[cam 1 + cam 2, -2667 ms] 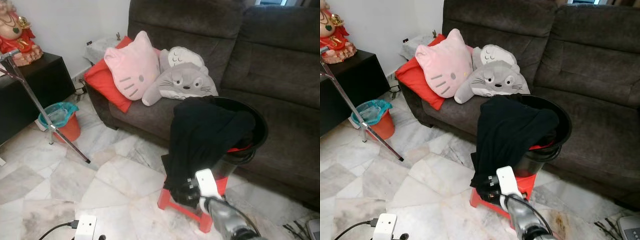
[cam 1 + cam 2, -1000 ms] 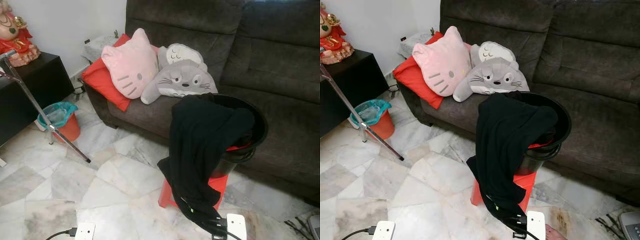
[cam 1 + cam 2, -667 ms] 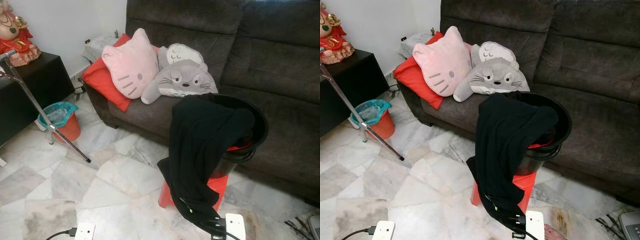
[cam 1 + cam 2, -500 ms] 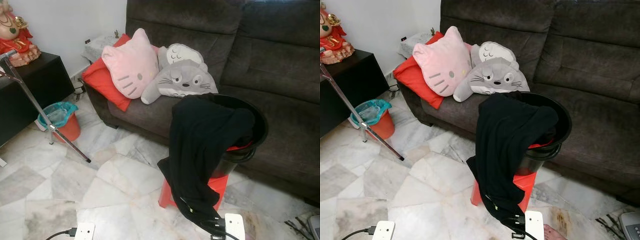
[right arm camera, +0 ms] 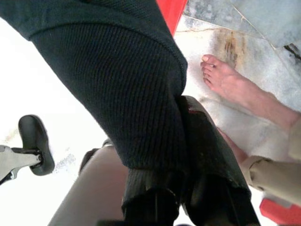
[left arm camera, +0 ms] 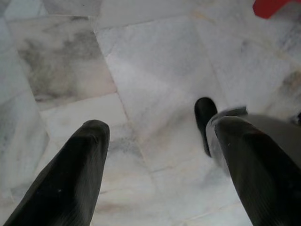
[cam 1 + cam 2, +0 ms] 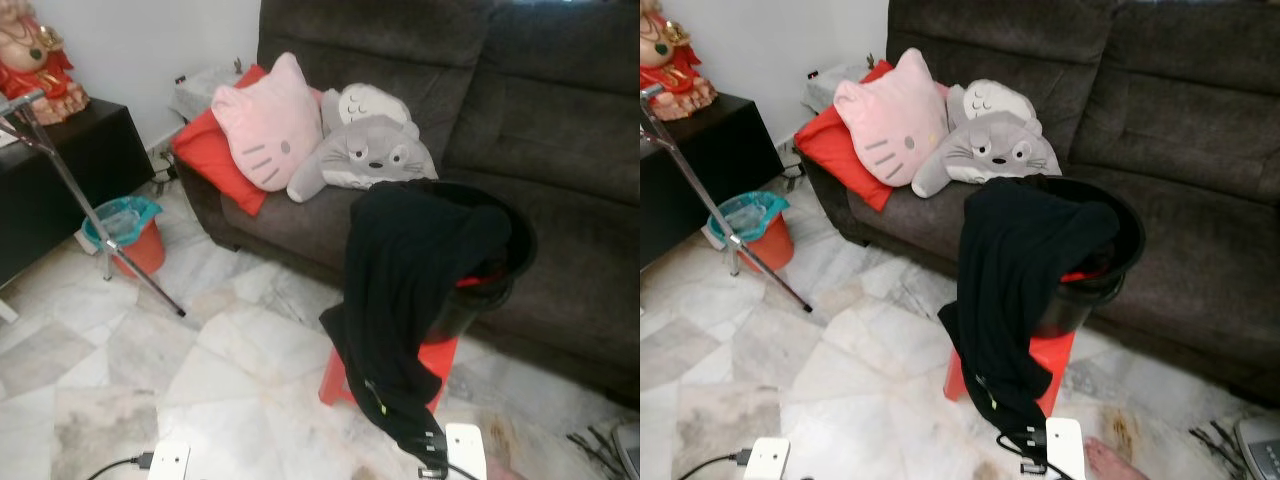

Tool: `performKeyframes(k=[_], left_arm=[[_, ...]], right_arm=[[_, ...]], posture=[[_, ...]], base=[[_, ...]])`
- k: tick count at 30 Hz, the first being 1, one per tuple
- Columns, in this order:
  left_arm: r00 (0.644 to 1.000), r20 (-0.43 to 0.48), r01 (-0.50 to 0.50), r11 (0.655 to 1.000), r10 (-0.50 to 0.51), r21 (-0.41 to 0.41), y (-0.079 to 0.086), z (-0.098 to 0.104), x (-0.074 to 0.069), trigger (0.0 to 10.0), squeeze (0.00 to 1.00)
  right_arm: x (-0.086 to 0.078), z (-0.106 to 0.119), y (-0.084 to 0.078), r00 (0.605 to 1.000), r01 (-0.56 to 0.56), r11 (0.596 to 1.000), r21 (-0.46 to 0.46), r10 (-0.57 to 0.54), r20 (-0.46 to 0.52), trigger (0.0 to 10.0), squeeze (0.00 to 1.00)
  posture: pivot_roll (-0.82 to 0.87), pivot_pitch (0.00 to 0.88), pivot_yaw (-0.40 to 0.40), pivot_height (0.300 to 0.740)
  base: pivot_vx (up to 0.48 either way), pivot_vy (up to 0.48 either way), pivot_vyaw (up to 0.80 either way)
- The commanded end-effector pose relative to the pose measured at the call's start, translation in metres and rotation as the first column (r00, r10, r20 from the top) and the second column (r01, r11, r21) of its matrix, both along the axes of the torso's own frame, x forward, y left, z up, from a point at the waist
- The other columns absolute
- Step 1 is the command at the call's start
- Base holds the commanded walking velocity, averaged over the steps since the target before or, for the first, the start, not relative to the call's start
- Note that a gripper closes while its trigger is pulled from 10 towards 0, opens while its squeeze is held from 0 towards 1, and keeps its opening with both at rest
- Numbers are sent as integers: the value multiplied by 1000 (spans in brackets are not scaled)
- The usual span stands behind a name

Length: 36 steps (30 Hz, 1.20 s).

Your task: Hang hanger

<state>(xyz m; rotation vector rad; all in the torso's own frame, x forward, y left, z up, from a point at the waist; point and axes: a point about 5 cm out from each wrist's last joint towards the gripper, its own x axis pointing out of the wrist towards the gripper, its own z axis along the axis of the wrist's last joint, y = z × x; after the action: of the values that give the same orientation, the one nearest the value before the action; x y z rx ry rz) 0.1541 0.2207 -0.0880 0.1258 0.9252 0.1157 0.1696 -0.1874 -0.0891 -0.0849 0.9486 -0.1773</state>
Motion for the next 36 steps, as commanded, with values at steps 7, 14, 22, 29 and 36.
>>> performKeyframes(k=[7,14,22,29,36], left_arm=[[1000,-2,-12,1000,12,-2,2,0,-2,10000,0],[1000,-1,-13,1000,13,-2,2,0,-1,10000,0],[1000,2,-16,1000,16,-3,2,0,-1,10000,0],[1000,-2,-9,1000,9,6,2,0,0,10000,0],[1000,-6,-4,1000,4,22,3,1,1,10000,0]], right_arm=[[-4,-2,1,1000,2,1000,-4,-2,-13,10000,0],[-4,-2,1,1000,-7,1000,-7,7,-12,10000,0],[-3,-2,0,1000,-7,1000,-11,6,-11,10000,0],[-3,-2,0,1000,-9,1000,-13,9,-13,10000,0],[-1,0,0,1000,2,1000,-11,-2,-1,10000,0]], posture=[[-63,0,39,740],[-62,2,39,740],[-62,8,38,740],[-59,15,38,740],[-57,19,39,740]], base=[[-310,0,0],[-311,0,0],[-310,0,0],[-221,0,0],[0,0,0]])
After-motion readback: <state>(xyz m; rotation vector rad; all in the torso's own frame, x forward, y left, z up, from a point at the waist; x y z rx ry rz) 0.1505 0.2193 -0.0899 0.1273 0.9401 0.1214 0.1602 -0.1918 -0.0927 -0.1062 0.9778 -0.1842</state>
